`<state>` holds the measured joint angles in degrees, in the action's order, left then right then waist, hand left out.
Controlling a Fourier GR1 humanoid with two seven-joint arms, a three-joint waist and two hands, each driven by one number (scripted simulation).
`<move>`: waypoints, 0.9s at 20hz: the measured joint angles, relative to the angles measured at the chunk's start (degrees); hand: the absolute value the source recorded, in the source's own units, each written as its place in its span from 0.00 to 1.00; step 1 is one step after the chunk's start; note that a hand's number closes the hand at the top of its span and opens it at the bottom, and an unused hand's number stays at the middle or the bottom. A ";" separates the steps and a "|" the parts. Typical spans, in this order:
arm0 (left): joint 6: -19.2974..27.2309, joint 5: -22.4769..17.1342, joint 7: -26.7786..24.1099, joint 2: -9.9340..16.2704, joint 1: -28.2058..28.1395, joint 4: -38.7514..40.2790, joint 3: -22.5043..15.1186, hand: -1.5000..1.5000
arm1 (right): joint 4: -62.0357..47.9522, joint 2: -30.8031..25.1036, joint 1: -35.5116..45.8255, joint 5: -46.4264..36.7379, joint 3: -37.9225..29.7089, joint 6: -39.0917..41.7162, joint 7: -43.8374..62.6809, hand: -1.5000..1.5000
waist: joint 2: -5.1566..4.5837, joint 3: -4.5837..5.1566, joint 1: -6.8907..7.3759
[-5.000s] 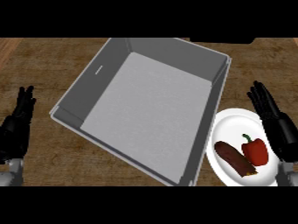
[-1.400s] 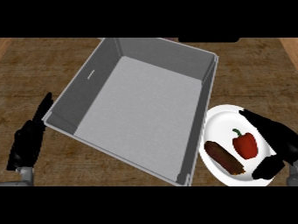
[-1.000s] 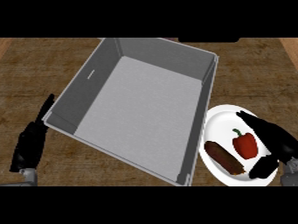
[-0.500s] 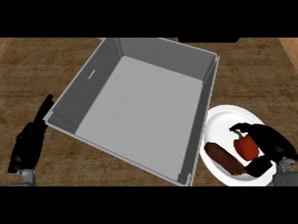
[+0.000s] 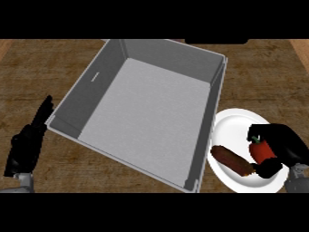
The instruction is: Pick the bell pepper from the plate and place it in the cardboard box
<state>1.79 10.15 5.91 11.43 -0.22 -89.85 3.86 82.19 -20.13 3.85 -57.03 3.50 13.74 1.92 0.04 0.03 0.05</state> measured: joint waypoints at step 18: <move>0.09 1.46 -0.76 -1.30 1.61 1.82 -0.78 0.50 | -30.53 -3.45 36.00 -0.45 -3.01 -6.80 -24.56 1.00 | -0.35 -0.07 1.27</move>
<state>1.88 11.61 5.15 10.12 1.39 -88.04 3.09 51.67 -23.58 39.85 -57.47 0.49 6.94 -22.64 -0.31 -0.04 1.33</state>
